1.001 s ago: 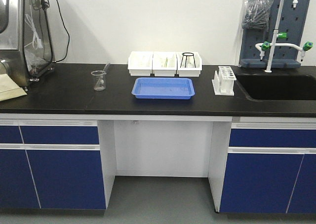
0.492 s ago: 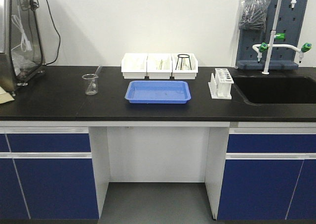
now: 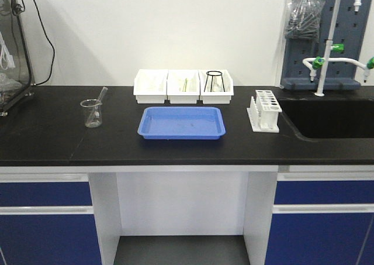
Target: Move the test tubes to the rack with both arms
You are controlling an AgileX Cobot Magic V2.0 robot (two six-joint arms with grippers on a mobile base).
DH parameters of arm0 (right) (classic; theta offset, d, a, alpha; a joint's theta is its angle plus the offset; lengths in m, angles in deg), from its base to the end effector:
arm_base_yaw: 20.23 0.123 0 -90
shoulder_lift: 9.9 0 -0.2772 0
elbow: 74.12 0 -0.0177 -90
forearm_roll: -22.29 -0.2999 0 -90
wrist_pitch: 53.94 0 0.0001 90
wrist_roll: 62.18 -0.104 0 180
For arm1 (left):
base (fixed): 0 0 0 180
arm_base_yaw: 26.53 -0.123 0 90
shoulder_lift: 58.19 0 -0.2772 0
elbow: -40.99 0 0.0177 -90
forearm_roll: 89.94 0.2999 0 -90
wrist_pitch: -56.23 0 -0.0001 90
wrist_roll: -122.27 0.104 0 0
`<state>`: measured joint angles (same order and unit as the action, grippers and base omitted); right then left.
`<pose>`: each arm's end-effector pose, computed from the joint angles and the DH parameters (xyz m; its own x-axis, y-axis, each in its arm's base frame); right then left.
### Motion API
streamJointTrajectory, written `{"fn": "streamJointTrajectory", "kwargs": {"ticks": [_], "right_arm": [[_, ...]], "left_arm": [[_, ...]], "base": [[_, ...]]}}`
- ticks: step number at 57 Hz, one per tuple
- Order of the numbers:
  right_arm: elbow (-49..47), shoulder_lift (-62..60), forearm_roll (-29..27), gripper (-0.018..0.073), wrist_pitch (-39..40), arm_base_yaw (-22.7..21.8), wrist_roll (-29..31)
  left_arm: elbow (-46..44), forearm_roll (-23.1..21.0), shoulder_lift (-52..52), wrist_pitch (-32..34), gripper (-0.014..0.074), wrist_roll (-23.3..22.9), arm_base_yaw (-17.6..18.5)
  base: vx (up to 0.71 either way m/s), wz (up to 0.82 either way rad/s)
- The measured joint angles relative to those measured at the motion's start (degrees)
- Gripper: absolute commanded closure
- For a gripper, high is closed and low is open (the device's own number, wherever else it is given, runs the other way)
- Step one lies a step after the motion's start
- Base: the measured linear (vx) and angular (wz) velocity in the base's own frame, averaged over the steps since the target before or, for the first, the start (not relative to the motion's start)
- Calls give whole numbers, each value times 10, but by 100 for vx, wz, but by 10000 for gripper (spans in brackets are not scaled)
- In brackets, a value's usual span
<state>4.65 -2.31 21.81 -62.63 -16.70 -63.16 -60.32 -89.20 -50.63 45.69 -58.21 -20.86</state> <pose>0.1267 0.0080 0.1871 -0.0894 0.0199 -0.9958 -0.0606 0.9978 0.0254 0.1260 -0.0123 0.1844 -0.1172 0.0160 -0.9930 0.0970 0.9953 0.0046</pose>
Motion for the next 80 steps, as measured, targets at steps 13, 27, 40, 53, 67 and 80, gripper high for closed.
{"fn": "streamJointTrajectory", "kwargs": {"ticks": [13,27,40,53,67,80], "right_arm": [[0,0,0,567,0,0,0],[0,0,0,567,0,0,0],[0,0,0,567,0,0,0],[0,0,0,567,0,0,0],[0,0,0,567,0,0,0],[0,0,0,567,0,0,0]], "left_arm": [[0,0,0,0,617,0,0],[0,0,0,0,617,0,0],[0,0,0,0,617,0,0],[0,0,0,0,617,0,0],[0,0,0,0,617,0,0],[0,0,0,0,617,0,0]], "base": [[42,5],[48,6],[48,2],[45,-2],[41,-3],[36,-2]]}}
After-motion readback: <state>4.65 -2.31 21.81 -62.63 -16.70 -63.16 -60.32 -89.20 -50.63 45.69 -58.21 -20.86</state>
